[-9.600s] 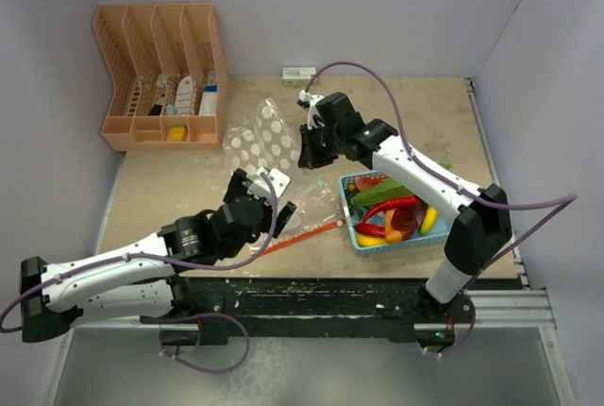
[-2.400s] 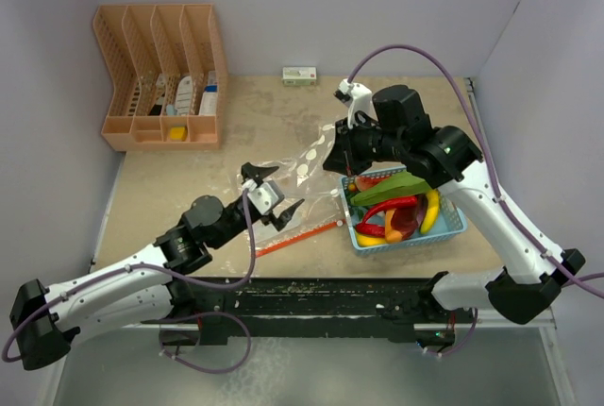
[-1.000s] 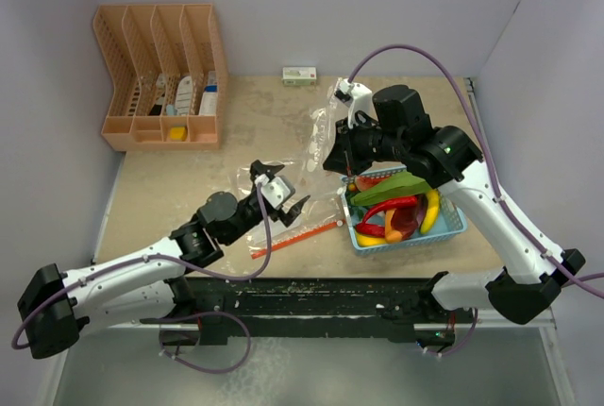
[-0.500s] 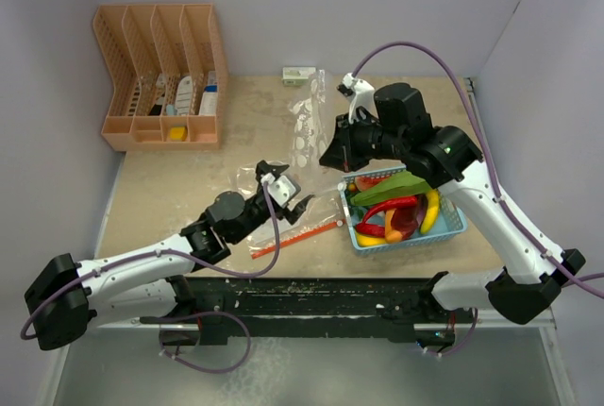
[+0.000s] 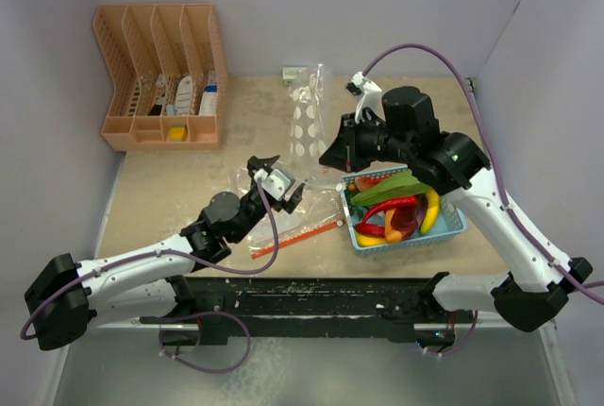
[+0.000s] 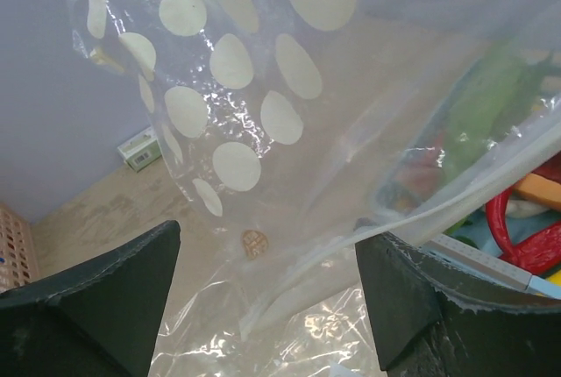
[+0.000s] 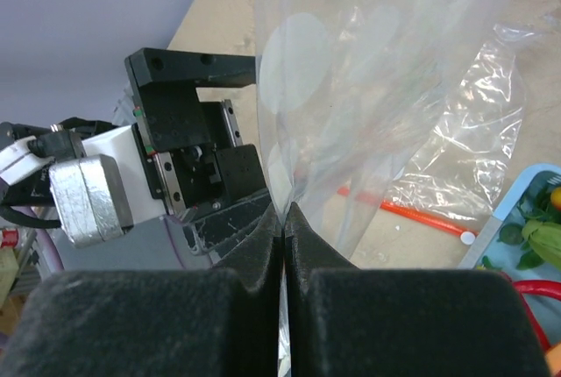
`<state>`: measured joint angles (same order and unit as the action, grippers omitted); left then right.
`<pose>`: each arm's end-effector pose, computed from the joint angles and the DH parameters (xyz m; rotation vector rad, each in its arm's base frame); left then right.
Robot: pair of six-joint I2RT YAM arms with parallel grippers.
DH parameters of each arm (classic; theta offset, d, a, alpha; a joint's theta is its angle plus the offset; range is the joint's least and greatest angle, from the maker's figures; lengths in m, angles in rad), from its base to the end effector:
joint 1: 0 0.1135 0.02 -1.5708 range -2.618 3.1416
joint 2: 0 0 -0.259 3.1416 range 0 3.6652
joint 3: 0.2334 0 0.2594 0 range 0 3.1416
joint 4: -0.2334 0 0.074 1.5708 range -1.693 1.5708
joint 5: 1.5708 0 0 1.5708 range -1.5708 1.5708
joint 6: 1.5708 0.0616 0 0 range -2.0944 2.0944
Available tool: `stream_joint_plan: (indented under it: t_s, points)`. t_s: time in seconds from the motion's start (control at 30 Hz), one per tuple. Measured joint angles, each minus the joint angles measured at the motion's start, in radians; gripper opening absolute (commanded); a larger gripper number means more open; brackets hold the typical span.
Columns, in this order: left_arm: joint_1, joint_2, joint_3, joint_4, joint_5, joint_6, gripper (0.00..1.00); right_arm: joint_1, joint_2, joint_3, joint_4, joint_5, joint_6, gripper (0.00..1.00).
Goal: Place the food in the zip-top bag and seal the zipper
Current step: Open the zipper of the food storage bag.
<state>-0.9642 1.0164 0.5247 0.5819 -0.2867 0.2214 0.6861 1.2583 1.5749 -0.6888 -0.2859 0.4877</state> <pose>0.1665 -0.2094 0.2794 0.6321 1.3563 -0.3883 0.2099 0.1943 0.4471 -0.4071 2.0375 1.0301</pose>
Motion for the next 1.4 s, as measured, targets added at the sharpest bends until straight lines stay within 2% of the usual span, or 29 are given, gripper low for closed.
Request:
stream_joint_plan:
  t_s: [0.17, 0.5, 0.8, 0.97, 1.0, 1.07, 1.17, 1.2, 1.27, 1.3, 1.4]
  points:
    - [0.000, 0.002, 0.000, 0.045, -0.038, 0.035, 0.88, 0.000, -0.005, -0.028, 0.003, -0.018, 0.005, 0.00]
    - [0.000, 0.028, 0.000, 0.116, -0.042, 0.090, 0.86, 0.000, -0.005, -0.050, 0.016, -0.034, 0.040, 0.00]
    - [0.000, 0.052, -0.021, 0.159, -0.010, 0.085, 0.87, 0.000, -0.005, -0.050, 0.054, -0.149, 0.084, 0.00]
    - [0.000, 0.051, -0.034, 0.184, 0.045, 0.085, 0.71, 0.000, -0.005, -0.054, 0.074, -0.194, 0.095, 0.00]
    - [0.000, 0.050, -0.034, 0.187, 0.053, 0.084, 0.65, 0.000, -0.005, -0.058, 0.077, -0.201, 0.097, 0.00]
    - [0.000, 0.045, -0.034, 0.188, 0.074, 0.081, 0.39, 0.000, -0.005, -0.064, 0.080, -0.205, 0.102, 0.00]
    - [0.000, 0.036, -0.034, 0.186, 0.094, 0.077, 0.15, 0.000, -0.005, -0.066, 0.082, -0.206, 0.105, 0.00]
    - [0.000, 0.032, -0.034, 0.184, 0.098, 0.073, 0.03, 0.000, -0.005, -0.066, 0.083, -0.206, 0.105, 0.00]
    - [0.000, 0.008, -0.034, 0.156, 0.103, 0.058, 0.00, 0.000, -0.005, -0.066, 0.090, -0.205, 0.105, 0.00]
    - [0.000, 0.008, -0.034, 0.156, 0.103, 0.058, 0.00, 0.000, -0.005, -0.066, 0.090, -0.205, 0.106, 0.08]
    - [0.000, -0.013, -0.034, 0.109, 0.103, 0.039, 0.00, 0.000, -0.004, -0.066, 0.087, -0.191, 0.104, 0.43]
